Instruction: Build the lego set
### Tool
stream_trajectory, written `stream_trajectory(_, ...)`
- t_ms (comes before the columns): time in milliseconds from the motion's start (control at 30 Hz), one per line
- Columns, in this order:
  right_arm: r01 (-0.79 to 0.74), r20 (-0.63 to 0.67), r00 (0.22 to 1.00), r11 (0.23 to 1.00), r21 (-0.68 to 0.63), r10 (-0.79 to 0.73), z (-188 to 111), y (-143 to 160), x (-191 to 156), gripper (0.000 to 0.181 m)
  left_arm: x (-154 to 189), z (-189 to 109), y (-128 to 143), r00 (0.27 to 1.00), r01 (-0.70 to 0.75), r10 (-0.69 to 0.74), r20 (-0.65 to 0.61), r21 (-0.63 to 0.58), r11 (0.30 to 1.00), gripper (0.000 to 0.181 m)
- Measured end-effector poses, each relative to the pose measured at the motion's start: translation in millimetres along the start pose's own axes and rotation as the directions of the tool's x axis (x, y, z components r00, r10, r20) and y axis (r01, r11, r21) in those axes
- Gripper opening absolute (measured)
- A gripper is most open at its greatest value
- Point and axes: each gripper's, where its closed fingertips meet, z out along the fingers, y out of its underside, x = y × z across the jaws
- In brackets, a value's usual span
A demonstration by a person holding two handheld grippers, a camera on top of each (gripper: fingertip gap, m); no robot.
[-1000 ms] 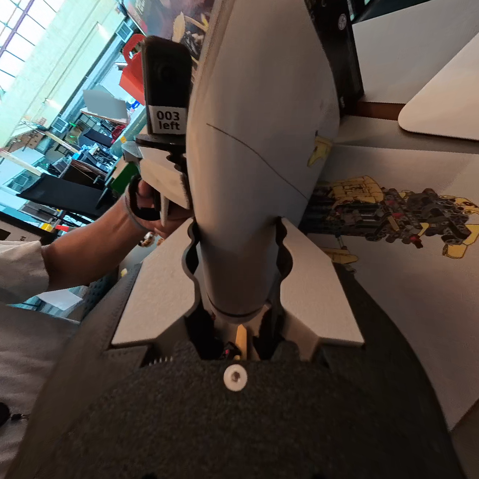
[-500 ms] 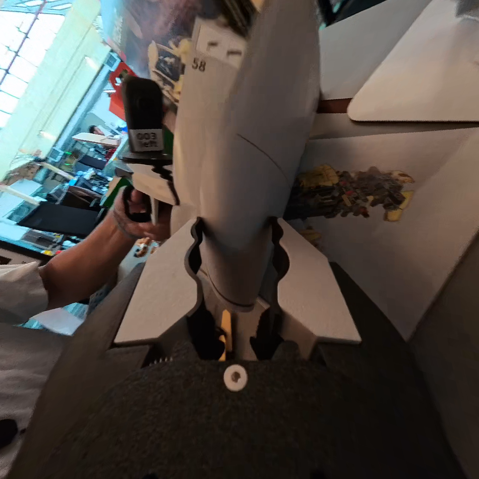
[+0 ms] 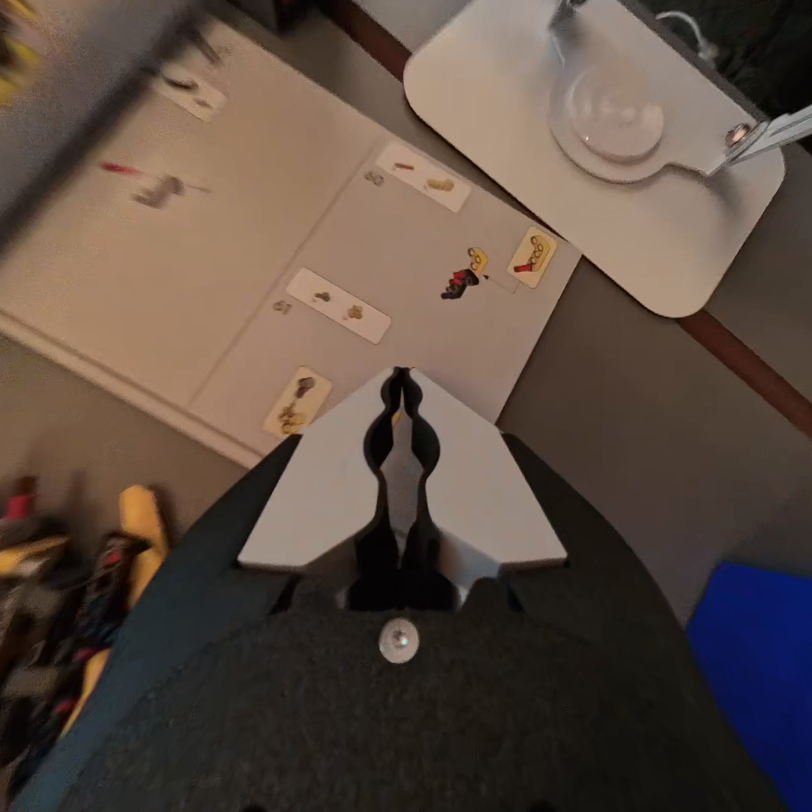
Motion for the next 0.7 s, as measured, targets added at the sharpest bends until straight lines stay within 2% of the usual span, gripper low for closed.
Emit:
stream_trajectory(100, 0.041, -0.047, 0.998, 0.997, -0.06, -0.044, 17, 8, 4, 0.0, -27, -8, 3, 0.995, -0.002, 0.004, 0.097, -0.026, 1.0, 0.0)
stream_trajectory(233, -0.008, -0.083, 0.997, 0.998, -0.064, 0.003, 12, 15, 6, 0.0, -56, -13, 4, 0.954, -0.084, 0.105, 0.28, -0.084, 0.993, 0.0)
stream_trajectory(333, -0.069, -0.116, 0.991, 0.996, -0.05, 0.063, 8, 21, 8, 0.0, -61, -11, 6, 0.923, -0.129, 0.166, 0.346, -0.128, 0.983, 0.0)
stream_trajectory(467, -0.051, -0.179, 0.983, 0.997, -0.056, 0.041, 7, 21, 9, 0.0, -67, -4, 12, 0.875, -0.169, 0.235, 0.422, -0.187, 0.968, 0.0)
stream_trajectory(567, -0.018, -0.172, 0.985, 0.984, -0.179, -0.013, 6, 19, 9, 0.0, -71, 2, 19, 0.869, -0.167, 0.244, 0.432, -0.209, 0.964, 0.001)
stream_trajectory(600, 0.05, -0.165, 0.983, 0.984, -0.17, -0.078, 2, 4, 4, 0.0, -72, 3, 21, 0.865, -0.164, 0.246, 0.437, -0.218, 0.962, 0.001)
stream_trajectory(633, 0.14, -0.148, 0.978, 0.988, -0.065, -0.148, -4, -26, -12, 0.0, -74, 3, 23, 0.86, -0.165, 0.251, 0.444, -0.224, 0.961, 0.001)
stream_trajectory(667, 0.216, -0.072, 0.975, 0.974, 0.066, -0.211, -10, -58, -43, 0.0, -75, 4, 24, 0.857, -0.167, 0.254, 0.449, -0.224, 0.96, 0.001)
stream_trajectory(700, 0.267, 0.084, 0.955, 0.95, 0.162, -0.283, -16, -79, -87, 0.0, -75, 4, 24, 0.857, -0.167, 0.252, 0.45, -0.221, 0.961, 0.001)
